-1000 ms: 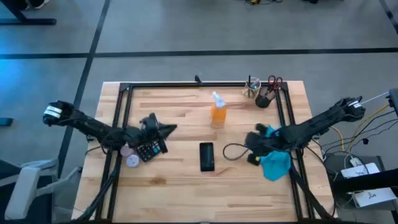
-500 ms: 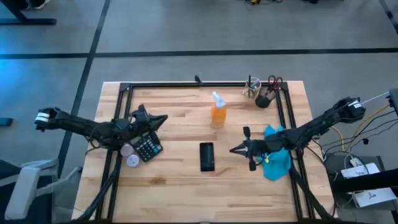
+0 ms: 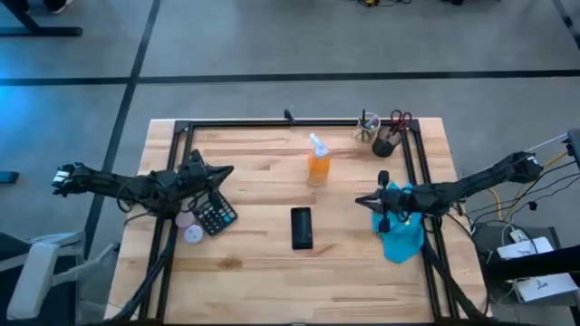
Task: Apply microfiber cloth
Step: Return to Home Position
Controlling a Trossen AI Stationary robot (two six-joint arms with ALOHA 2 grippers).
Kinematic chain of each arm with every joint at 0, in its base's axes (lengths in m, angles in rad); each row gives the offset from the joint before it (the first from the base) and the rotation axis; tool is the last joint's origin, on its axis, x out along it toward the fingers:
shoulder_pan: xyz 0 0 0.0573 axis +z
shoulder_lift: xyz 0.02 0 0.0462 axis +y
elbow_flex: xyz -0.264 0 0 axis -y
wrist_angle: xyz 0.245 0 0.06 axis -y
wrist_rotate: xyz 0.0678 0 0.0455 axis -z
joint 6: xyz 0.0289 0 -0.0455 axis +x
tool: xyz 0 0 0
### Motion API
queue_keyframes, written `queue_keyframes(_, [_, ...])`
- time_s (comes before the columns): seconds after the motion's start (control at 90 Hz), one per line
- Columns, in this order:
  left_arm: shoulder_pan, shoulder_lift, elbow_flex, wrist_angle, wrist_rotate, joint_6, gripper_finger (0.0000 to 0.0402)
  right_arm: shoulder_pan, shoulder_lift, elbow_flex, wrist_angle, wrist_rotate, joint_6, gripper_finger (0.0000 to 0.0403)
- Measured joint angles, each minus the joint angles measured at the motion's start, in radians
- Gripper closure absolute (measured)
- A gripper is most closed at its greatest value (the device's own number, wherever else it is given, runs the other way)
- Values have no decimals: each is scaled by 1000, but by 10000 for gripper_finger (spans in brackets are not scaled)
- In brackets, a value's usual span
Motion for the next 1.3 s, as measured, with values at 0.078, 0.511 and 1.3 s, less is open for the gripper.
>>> queue_keyframes(0.078, [0,-44,-33,-13,0,-17,402,-12,-92,0,-90,19,-10,403])
queue_keyframes(0.511, [4,-347,-214,-12,200,16,402,-297,-320,0,-248,-234,29,403])
queue_keyframes(1.3, [4,-356,-166,-266,184,-121,402,-311,-430,5,-363,-272,3,403])
